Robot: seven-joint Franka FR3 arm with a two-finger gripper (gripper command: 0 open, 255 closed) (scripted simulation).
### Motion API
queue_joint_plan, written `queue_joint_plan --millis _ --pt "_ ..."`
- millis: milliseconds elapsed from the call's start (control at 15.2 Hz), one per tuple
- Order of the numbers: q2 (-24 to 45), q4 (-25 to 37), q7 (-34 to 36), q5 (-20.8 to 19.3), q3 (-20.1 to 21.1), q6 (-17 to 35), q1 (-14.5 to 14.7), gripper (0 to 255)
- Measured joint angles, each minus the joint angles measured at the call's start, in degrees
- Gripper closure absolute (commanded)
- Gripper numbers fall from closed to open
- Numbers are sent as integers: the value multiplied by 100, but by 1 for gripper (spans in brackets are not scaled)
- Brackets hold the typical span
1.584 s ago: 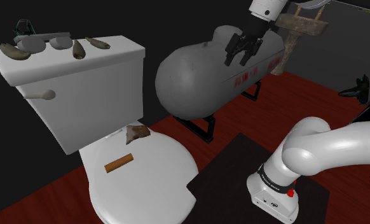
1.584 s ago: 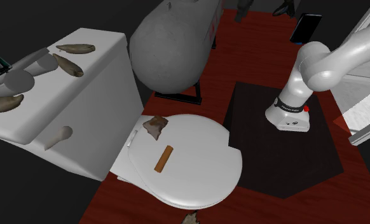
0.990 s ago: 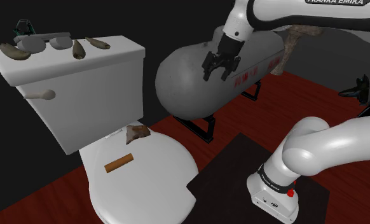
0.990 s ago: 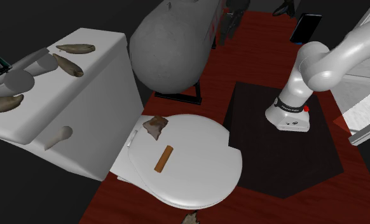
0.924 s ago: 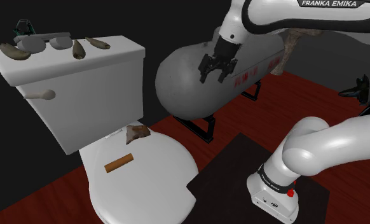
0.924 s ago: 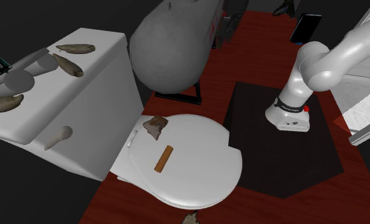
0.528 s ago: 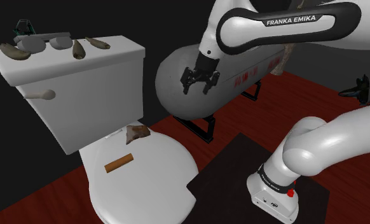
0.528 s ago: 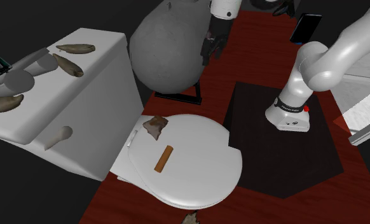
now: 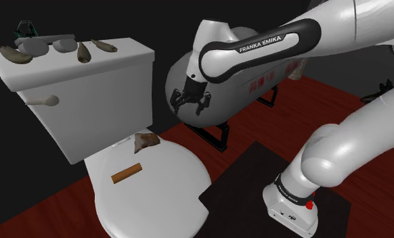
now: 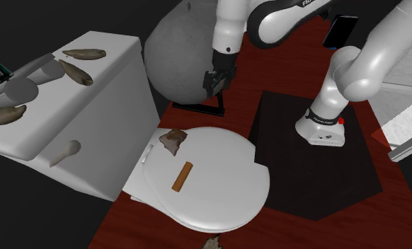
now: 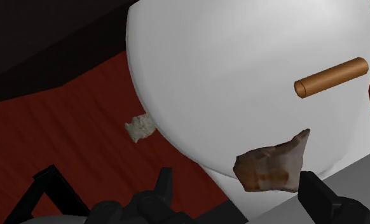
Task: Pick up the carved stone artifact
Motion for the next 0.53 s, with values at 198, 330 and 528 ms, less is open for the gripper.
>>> queue_joint_plan --millis 198,330,528 --pt "648 238 446 -86 204 400 16 0" --pt "1095 413 733 -185 295 657 26 0" --pt "1797 750 1247 -405 409 999 103 0"
